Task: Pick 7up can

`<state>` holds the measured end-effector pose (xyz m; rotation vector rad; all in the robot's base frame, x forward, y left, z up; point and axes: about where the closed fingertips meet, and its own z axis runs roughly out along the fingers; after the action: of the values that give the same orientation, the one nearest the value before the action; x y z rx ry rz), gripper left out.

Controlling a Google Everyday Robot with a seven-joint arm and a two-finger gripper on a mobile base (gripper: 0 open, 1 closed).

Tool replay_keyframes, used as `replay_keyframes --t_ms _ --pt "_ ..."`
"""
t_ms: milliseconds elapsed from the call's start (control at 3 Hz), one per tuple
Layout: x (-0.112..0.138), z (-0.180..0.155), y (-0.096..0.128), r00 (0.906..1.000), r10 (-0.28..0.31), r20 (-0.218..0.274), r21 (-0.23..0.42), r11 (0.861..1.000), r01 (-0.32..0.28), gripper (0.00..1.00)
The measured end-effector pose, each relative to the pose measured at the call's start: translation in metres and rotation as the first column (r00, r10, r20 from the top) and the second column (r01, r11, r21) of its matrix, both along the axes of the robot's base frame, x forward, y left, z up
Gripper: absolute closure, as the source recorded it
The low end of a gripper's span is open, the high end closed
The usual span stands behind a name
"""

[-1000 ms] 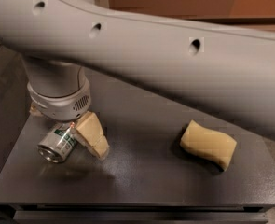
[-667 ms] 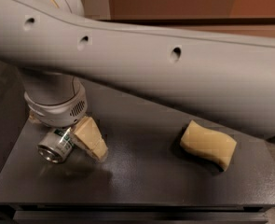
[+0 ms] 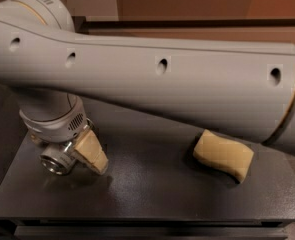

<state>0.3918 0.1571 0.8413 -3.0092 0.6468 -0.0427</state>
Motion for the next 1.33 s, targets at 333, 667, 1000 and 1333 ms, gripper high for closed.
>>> replay_keyframes --t_ms 333,667,1000,1333 --pt "0.002 0.003 0.003 0.9996 0.02 0.019 -0.02 1.0 -0.02 0.38" --pt "0.003 0.009 0.006 0.999 0.031 0.033 -0.031 0.999 -0.03 0.61" --pt "0.006 0.023 0.01 0.9985 0.03 0.047 -0.02 0.999 -0.029 0.85" --pt "0.011 0.048 0.014 0.9981 0.02 0.058 0.01 1.0 -0.021 1.0"
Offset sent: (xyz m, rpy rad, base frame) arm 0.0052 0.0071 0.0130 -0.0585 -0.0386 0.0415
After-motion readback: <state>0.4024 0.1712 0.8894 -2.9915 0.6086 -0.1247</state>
